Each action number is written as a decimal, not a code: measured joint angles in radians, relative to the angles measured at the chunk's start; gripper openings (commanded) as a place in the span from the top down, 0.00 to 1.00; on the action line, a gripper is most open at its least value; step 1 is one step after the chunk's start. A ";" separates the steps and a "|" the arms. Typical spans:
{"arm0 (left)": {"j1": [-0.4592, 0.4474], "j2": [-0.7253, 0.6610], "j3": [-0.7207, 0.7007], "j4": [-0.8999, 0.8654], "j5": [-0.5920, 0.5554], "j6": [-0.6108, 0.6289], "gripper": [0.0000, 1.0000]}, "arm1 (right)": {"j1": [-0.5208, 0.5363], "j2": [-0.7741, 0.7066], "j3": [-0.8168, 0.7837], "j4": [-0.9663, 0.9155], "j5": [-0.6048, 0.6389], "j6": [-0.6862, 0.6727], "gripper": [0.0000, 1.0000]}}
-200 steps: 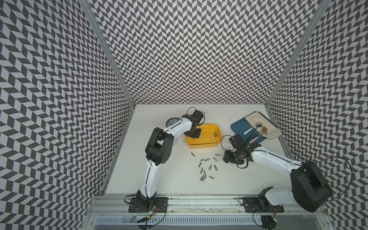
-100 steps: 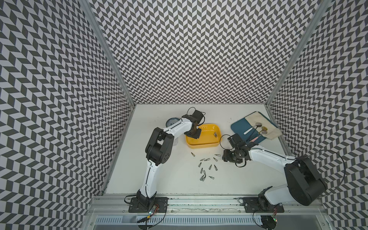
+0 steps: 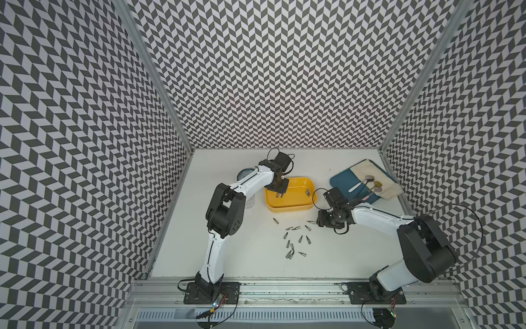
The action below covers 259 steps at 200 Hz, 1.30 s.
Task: Put the bit on the desktop into the storage box
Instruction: Pick up the screwdriver bit from the center of the board.
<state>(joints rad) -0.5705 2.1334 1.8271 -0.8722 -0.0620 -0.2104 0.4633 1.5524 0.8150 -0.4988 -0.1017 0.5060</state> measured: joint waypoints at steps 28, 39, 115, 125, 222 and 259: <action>0.002 -0.064 0.046 -0.012 0.002 0.000 0.63 | -0.002 0.012 0.017 0.003 0.001 -0.009 0.42; 0.002 -0.089 0.055 -0.016 0.003 -0.001 0.63 | -0.002 0.020 0.025 0.004 0.001 -0.012 0.43; 0.002 -0.218 0.023 -0.042 0.007 -0.022 0.61 | -0.002 0.053 0.067 -0.006 0.054 -0.034 0.50; 0.002 -0.249 -0.010 -0.040 0.011 -0.027 0.61 | -0.002 0.053 0.069 -0.012 0.065 -0.036 0.51; 0.002 -0.457 -0.276 -0.007 0.042 -0.079 0.59 | -0.002 0.061 0.072 -0.050 0.111 -0.053 0.58; 0.001 -0.509 -0.341 0.007 0.053 -0.098 0.59 | -0.002 0.064 0.072 -0.056 0.114 -0.055 0.62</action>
<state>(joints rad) -0.5694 1.6249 1.4857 -0.8654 -0.0093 -0.3084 0.4618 1.6165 0.8867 -0.5545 0.0124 0.4515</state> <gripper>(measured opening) 0.408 0.390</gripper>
